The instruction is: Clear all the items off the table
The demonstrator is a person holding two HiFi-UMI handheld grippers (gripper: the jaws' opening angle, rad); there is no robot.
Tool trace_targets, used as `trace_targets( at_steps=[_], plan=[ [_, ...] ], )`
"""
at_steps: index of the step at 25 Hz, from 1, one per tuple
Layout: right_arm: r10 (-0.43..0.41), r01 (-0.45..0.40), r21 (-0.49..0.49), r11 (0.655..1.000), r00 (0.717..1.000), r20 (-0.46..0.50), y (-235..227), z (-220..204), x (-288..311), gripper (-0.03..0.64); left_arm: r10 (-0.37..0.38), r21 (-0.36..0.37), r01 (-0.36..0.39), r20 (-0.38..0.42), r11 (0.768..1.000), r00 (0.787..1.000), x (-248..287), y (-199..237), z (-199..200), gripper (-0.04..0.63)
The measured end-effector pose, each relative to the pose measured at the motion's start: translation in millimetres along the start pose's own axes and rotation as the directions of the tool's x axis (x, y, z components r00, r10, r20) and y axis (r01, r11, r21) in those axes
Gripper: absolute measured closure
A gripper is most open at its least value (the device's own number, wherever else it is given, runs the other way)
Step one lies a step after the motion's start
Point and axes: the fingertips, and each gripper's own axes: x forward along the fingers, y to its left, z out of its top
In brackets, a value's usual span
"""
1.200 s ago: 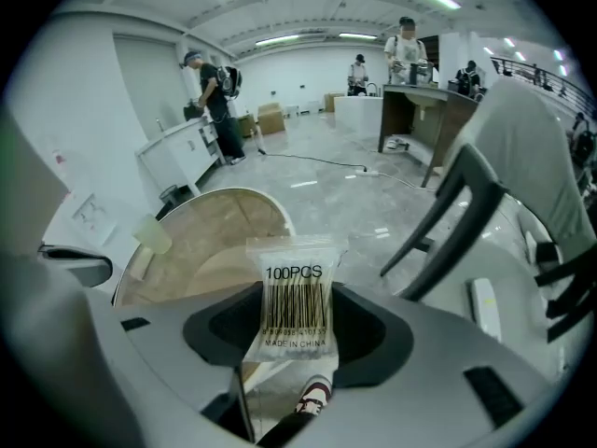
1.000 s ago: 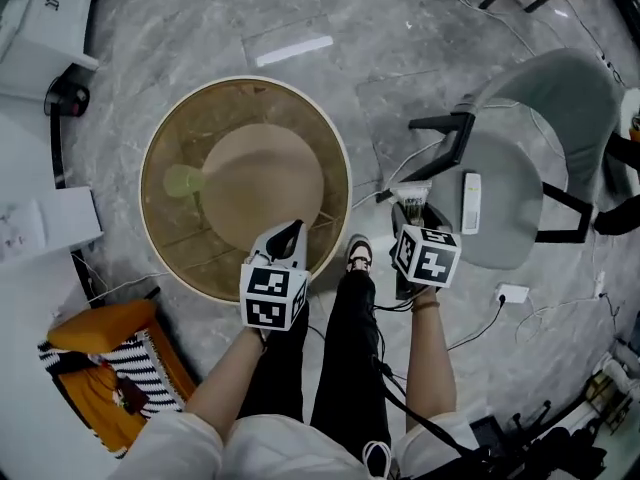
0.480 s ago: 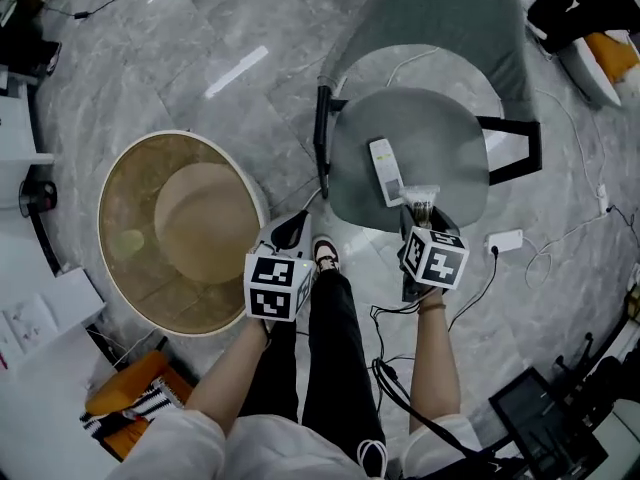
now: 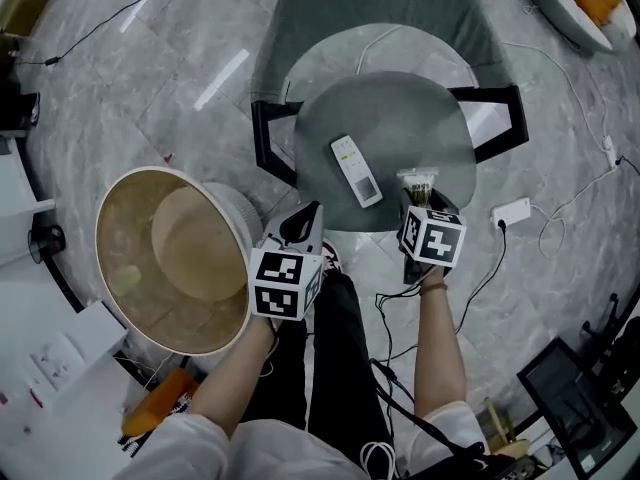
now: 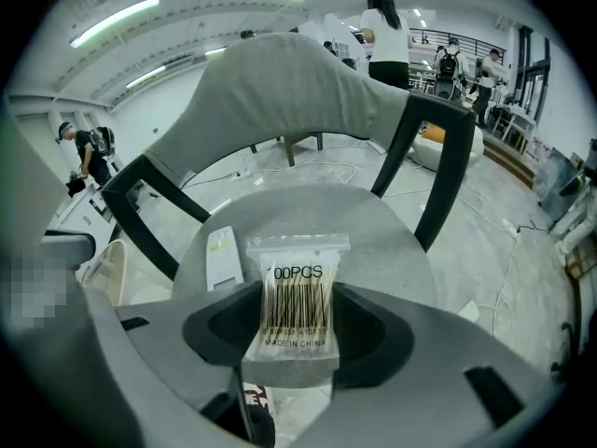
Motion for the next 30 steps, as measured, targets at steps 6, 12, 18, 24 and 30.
trace_targets(
  at_steps=[6, 12, 18, 24, 30],
  plan=[
    [-0.024, 0.024, 0.017, 1.000, 0.999, -0.034, -1, -4, 28, 0.376, 0.026, -0.013, -0.026, -0.029, 1.000, 0.999, 13, 22, -14, 0.588],
    [-0.026, 0.026, 0.000, 1.000, 0.999, -0.020, 5, -1, 32, 0.341, 0.050, -0.069, -0.052, -0.034, 0.996, 0.998, 11, 39, -26, 0.588],
    [-0.031, 0.031, -0.038, 0.999, 1.000, -0.002, 23, 5, 24, 0.341, 0.085, -0.124, -0.085, -0.008, 0.989, 0.996, -3, 59, -32, 0.588],
    [-0.012, 0.010, -0.126, 0.992, 1.000, -0.012, 66, -7, 17, 0.342, 0.143, -0.188, -0.138, 0.011, 0.972, 0.990, -39, 90, -51, 0.588],
    [0.082, -0.084, -0.225, 0.971, 0.996, -0.020, 170, -27, 3, 0.357, 0.240, -0.281, -0.226, 0.019, 0.933, 0.970, -110, 145, -93, 0.588]
  ],
)
